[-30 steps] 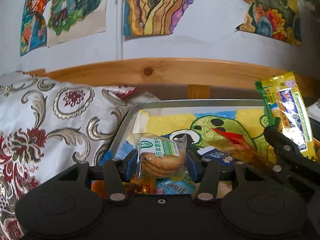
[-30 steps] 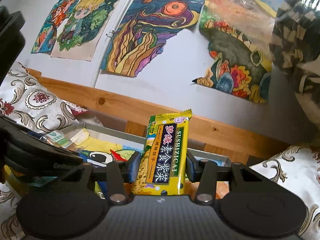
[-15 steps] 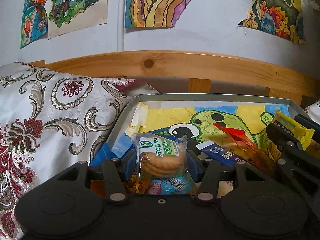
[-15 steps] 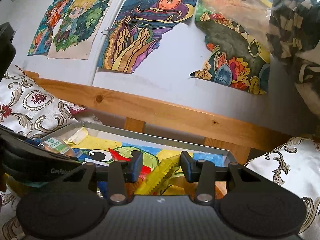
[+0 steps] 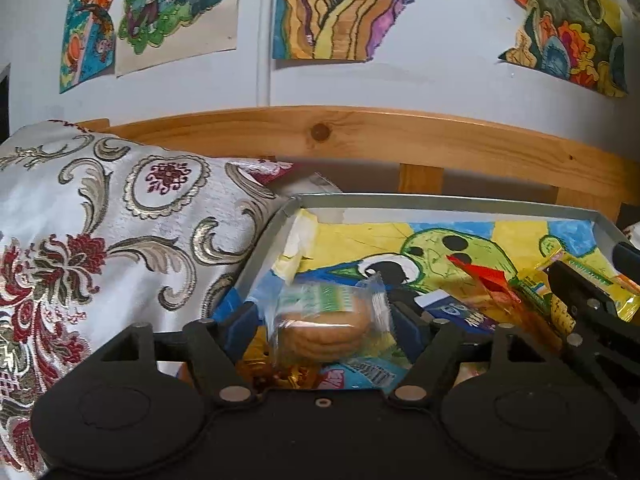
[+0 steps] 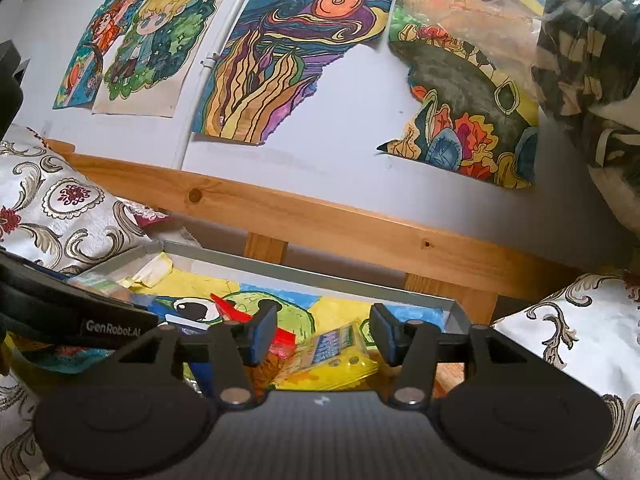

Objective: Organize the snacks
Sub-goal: 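Open both tools to release the yellow pack and biscuit pack into the tray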

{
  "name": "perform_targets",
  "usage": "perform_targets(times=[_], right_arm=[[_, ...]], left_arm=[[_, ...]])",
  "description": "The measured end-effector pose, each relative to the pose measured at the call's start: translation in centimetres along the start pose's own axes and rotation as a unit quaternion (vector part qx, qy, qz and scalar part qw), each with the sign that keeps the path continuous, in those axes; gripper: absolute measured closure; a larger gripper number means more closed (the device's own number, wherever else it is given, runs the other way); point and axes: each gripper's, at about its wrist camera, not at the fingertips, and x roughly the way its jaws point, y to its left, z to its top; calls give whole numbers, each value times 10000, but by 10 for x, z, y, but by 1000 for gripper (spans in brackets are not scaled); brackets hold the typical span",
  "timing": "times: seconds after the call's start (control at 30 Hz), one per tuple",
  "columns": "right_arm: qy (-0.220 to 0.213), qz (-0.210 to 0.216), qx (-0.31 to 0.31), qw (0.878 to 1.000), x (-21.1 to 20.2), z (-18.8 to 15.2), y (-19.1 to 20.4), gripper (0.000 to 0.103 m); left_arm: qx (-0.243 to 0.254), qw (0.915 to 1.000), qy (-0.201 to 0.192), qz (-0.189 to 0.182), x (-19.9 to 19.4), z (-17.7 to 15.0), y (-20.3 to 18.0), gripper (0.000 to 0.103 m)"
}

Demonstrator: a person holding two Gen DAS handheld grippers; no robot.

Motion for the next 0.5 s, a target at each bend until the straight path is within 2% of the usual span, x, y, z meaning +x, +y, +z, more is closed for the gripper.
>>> perform_targets(times=[0.17, 0.23, 0.3, 0.5], right_arm=[[-31, 4, -29, 10000, -1, 1, 1, 31], [-67, -28, -24, 10000, -2, 2, 1, 22], [-128, -117, -28, 9998, -4, 3, 1, 19], [-235, -228, -42, 9995, -7, 5, 1, 7]], left_arm=[[-106, 9998, -120, 132, -4, 3, 3, 12], [-135, 9996, -170, 193, -6, 5, 5, 9], [-183, 9993, -211, 241, -8, 6, 7, 4], [-318, 9984, -311, 350, -13, 10, 13, 1]])
